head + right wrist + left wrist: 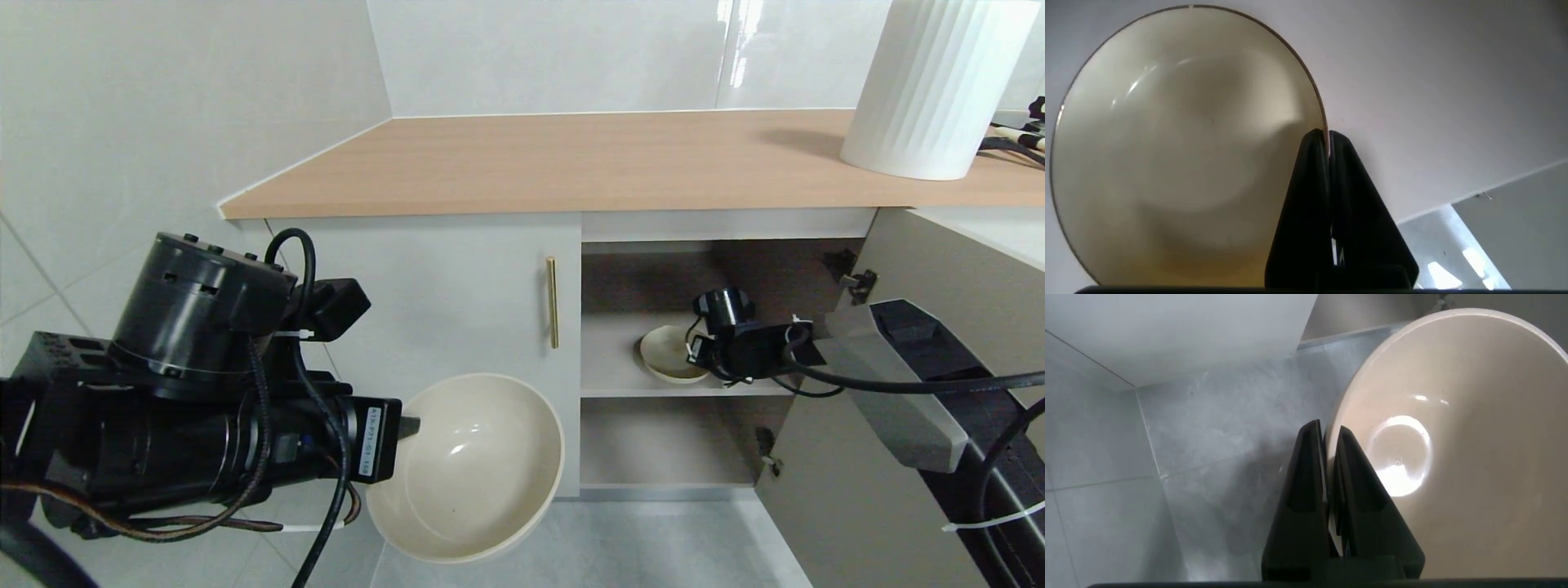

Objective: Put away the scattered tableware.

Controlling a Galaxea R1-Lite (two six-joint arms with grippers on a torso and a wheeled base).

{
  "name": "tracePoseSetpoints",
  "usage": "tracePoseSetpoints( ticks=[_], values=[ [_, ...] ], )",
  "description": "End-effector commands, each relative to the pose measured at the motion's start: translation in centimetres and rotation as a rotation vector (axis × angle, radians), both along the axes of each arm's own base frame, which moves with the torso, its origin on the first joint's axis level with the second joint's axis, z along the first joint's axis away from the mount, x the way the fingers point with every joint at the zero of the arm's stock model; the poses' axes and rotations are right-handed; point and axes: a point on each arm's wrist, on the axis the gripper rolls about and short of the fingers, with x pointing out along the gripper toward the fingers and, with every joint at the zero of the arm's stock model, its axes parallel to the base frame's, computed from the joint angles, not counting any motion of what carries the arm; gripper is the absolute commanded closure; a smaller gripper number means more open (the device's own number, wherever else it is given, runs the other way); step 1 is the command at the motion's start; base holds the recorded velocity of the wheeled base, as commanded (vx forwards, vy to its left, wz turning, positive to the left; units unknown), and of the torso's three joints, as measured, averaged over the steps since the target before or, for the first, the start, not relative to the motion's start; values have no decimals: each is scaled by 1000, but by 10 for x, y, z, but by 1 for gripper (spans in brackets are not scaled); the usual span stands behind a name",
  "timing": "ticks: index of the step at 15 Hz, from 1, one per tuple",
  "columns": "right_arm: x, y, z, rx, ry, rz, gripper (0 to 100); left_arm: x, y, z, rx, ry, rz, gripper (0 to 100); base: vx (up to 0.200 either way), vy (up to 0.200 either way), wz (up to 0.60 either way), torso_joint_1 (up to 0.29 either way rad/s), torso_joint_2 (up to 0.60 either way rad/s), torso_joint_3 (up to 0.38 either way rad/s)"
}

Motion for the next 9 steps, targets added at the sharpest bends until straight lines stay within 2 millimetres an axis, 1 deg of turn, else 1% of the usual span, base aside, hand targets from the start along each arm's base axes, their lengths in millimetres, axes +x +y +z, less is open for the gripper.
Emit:
tracePoseSetpoints(
  ticks=[1,7,8,9],
  values=[
    [3,0,1,6,-15,-5,100,1,-1,-2,5,6,2,100,0,0,0,0,0,0],
    [4,0,3,13,-23,-13,100,1,-1,-2,5,6,2,100,0,0,0,0,0,0],
    [4,0,4,14,-26,-13,0,2,-1,-2,6,8,2,100,0,0,0,0,0,0],
    [5,-1,5,21,-32,-18,0,2,-1,-2,5,8,0,100,0,0,0,0,0,0]
  ],
)
